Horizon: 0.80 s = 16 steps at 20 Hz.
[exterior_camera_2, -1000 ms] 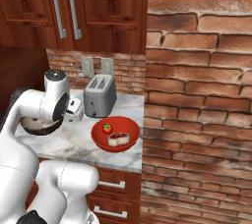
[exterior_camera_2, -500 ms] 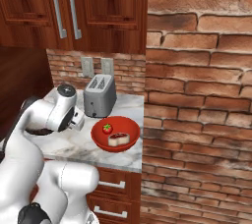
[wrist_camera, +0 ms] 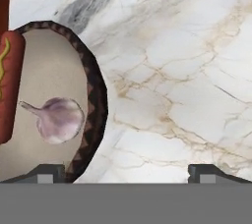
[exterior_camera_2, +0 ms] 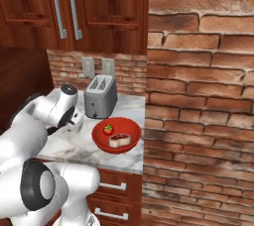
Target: Place the bowl containing the hot dog and garlic in the microwave. Close the microwave door and press the start button to microwave the meal.
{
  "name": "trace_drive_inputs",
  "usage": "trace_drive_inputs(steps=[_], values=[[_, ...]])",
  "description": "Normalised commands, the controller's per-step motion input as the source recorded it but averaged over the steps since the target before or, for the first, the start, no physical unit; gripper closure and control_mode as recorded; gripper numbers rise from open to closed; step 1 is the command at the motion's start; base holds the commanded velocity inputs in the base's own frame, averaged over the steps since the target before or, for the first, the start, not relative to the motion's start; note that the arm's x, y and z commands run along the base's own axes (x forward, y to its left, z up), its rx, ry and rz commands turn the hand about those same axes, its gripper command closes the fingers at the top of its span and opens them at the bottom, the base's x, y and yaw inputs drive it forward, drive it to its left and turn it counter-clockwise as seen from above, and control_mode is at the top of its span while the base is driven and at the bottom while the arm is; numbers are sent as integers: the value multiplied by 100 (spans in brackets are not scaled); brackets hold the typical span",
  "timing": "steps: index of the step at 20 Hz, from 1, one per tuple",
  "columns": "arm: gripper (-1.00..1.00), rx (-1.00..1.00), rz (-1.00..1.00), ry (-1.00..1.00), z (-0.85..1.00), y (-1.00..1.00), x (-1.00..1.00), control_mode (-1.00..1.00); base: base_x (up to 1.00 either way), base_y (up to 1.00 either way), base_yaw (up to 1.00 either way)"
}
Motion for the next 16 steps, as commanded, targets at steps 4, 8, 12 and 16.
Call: trace_drive_inputs(steps=[4, 8, 12, 16], values=[[-100, 0, 0, 3, -17, 26, 28, -100, 0, 0, 0], [-100, 0, 0, 1, -21, 17, 28, -100, 0, 0, 0], [-100, 0, 0, 2, -32, 20, 34, -100, 0, 0, 0], [-100, 0, 0, 1, -28, 16, 29, -100, 0, 0, 0]])
